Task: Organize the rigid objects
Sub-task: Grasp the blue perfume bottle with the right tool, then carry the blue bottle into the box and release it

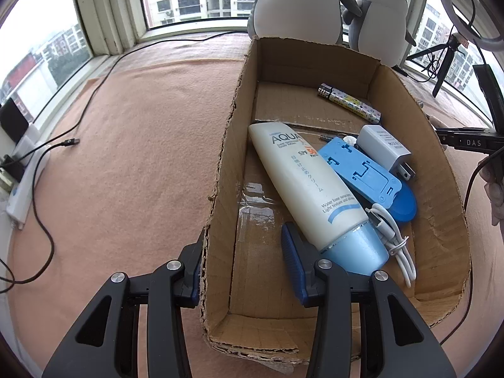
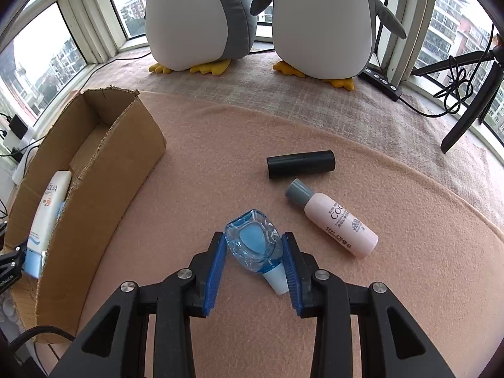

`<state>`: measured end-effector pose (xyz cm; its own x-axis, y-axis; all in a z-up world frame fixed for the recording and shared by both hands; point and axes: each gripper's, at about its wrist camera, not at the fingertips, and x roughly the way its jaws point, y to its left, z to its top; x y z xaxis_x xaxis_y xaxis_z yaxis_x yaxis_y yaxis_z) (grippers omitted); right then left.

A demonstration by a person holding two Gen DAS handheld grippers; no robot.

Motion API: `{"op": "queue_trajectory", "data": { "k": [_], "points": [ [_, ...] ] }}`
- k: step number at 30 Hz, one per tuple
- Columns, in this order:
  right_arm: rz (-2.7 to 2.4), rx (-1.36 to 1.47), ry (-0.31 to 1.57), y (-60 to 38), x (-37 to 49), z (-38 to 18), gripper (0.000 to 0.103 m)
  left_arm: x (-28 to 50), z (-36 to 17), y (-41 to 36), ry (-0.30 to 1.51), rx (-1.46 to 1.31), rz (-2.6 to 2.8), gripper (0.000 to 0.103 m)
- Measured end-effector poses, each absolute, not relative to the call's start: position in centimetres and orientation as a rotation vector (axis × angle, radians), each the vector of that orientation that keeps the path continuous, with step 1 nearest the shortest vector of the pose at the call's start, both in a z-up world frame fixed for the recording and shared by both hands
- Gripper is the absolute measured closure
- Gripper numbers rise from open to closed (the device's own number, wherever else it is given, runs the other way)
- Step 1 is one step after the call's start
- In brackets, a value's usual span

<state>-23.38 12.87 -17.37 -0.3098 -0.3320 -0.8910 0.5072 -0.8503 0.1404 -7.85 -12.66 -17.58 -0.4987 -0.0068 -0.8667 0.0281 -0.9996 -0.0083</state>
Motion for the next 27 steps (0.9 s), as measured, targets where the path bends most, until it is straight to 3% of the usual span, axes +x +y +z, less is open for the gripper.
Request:
{"op": "queue_trajectory", "data": {
  "k": [14,27],
  "points": [
    [-2.230,1.290,0.141,11.6,-18.1,-11.8,0.071,-7.8,-17.5,-12.7,0.040,1.556,-2.717,0.060],
    [-2.169,1.114,0.180,4.4,-15.4,-6.5,0.071,-7.9,-17.6,-12.8,0.047,1.557,-2.730,0.060]
  ]
}}
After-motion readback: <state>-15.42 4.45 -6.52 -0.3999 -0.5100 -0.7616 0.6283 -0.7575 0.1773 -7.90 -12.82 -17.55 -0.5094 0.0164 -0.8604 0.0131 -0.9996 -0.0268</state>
